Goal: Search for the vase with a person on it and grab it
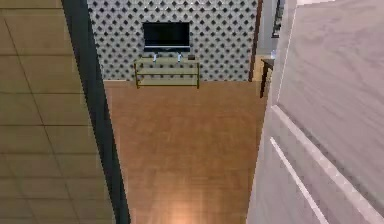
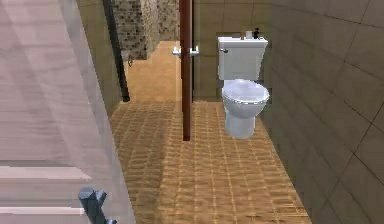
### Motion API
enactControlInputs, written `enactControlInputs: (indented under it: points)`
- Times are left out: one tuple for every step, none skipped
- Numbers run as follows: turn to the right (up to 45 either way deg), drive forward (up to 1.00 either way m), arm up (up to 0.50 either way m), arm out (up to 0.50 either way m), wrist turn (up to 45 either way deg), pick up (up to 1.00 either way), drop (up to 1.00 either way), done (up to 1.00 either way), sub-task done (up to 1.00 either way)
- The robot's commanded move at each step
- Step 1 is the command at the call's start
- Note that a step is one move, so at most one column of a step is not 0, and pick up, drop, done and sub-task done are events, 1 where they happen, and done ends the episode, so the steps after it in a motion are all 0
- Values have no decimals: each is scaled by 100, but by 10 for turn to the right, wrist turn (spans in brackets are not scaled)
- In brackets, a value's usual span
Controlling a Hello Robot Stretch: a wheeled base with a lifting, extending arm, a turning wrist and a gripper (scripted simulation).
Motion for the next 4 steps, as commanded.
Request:
enactControlInputs:
  points:
    - [0,100,0,0,0,0,0,0,0]
    - [30,0,0,0,0,0,0,0,0]
    - [0,10,0,0,0,0,0,0,0]
    - [90,0,0,0,0,0,0,0,0]
